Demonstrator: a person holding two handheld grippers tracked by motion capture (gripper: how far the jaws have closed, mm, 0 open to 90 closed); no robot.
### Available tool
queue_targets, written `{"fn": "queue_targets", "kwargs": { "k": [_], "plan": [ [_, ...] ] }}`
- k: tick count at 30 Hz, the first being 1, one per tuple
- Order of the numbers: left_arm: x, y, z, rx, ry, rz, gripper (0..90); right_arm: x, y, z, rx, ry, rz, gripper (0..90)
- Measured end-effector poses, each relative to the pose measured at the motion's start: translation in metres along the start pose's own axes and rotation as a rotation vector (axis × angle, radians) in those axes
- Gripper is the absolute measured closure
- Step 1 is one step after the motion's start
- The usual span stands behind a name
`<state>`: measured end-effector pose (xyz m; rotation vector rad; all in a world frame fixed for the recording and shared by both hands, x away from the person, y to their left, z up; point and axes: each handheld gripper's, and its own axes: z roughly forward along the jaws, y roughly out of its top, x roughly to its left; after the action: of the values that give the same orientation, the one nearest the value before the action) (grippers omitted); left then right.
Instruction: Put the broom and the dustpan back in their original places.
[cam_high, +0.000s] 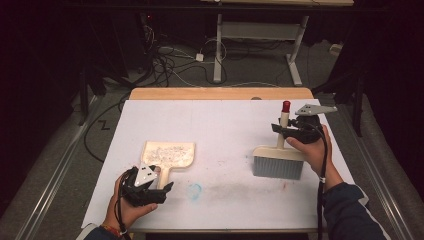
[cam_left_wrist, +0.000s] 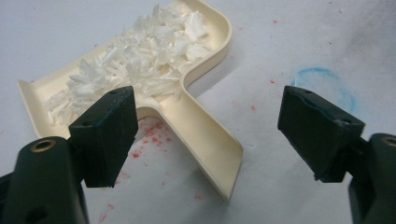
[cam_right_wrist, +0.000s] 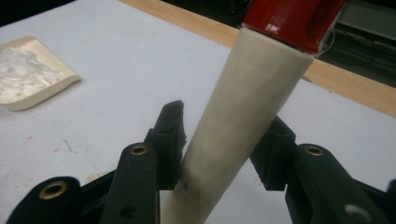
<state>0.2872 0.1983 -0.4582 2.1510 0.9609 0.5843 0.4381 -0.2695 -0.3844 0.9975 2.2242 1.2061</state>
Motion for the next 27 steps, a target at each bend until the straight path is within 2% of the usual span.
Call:
{"fn": "queue_targets", "kwargs": {
  "k": [2,5,9,13,15,17,20,22,26,27],
  "plan": [
    [0.000,-0.001,0.000,-0.011,-0.011,-0.004,17.5,-0.002,0.001,0.007,0.018,-0.022,-0.003,58.3],
    [-0.003,-0.002,0.001,-0.031,-0.006,0.015,17.4,-0.005,0.002,0.017,0.042,-0.052,-0.011,57.0],
    [-0.008,-0.002,-0.002,-0.083,0.022,0.016,18.9,-0.009,0.001,0.033,0.071,-0.094,-0.006,54.9],
    [-0.009,-0.002,-0.001,-0.078,0.028,0.019,18.9,-0.007,0.000,0.048,0.115,-0.159,-0.058,52.3],
    [-0.009,-0.002,0.001,-0.067,0.028,0.027,18.9,-0.007,0.000,0.054,0.132,-0.170,-0.070,52.1],
    [-0.010,-0.003,0.002,-0.062,0.024,0.032,18.9,-0.007,0.000,0.057,0.133,-0.179,-0.054,52.7],
    [-0.010,-0.003,0.003,-0.053,0.012,0.036,18.7,-0.010,0.000,0.060,0.137,-0.165,-0.049,51.9],
    [-0.010,-0.003,0.003,-0.054,0.012,0.039,18.7,-0.013,0.002,0.059,0.119,-0.184,-0.034,48.1],
    [-0.010,-0.003,0.004,-0.050,0.008,0.042,18.6,-0.020,0.005,0.051,0.067,-0.179,0.008,48.6],
    [-0.010,-0.003,0.004,-0.048,0.005,0.044,18.7,-0.020,0.006,0.051,0.064,-0.182,0.005,48.6]
  ]
}}
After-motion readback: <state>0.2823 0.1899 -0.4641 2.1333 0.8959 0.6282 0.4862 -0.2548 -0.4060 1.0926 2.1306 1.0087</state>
